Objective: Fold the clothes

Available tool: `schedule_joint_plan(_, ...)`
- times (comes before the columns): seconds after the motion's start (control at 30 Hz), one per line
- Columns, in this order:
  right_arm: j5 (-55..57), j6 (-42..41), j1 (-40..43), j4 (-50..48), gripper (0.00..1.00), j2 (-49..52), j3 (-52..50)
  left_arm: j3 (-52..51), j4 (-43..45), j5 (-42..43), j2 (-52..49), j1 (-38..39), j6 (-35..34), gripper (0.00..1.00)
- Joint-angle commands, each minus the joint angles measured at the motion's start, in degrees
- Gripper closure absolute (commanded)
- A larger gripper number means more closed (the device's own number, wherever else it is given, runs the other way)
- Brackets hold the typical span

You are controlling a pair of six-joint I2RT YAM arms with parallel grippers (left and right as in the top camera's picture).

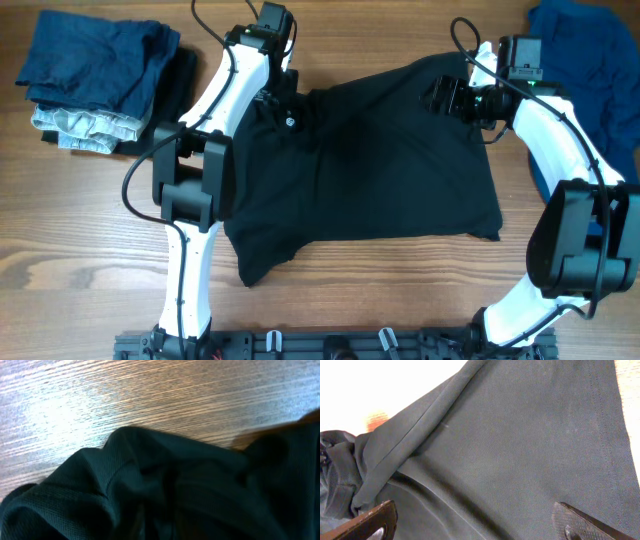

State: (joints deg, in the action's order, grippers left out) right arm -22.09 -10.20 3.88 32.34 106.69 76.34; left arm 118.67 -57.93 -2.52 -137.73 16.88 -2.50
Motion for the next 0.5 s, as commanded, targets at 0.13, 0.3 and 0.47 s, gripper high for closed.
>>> schedule_joint_plan(0.13, -1.1, 1.0, -0.2, -0.4, 0.0, -0.9, 0.4, 2.2, 0.1, -3.8, 1.7, -0.3, -2.9, 0.96)
schedule_joint_plan(0.3, -1.1, 1.1, -0.2, -0.3, 0.0, -0.9, 0.4, 9.1, 2.4, -3.8, 4.8, -1.0, -2.9, 0.96)
schedule_joint_plan(0.47, -1.1, 1.1, -0.2, -0.3, 0.0, -0.9, 0.4, 11.2, 13.9, -3.8, 4.9, -1.0, -2.6, 0.96)
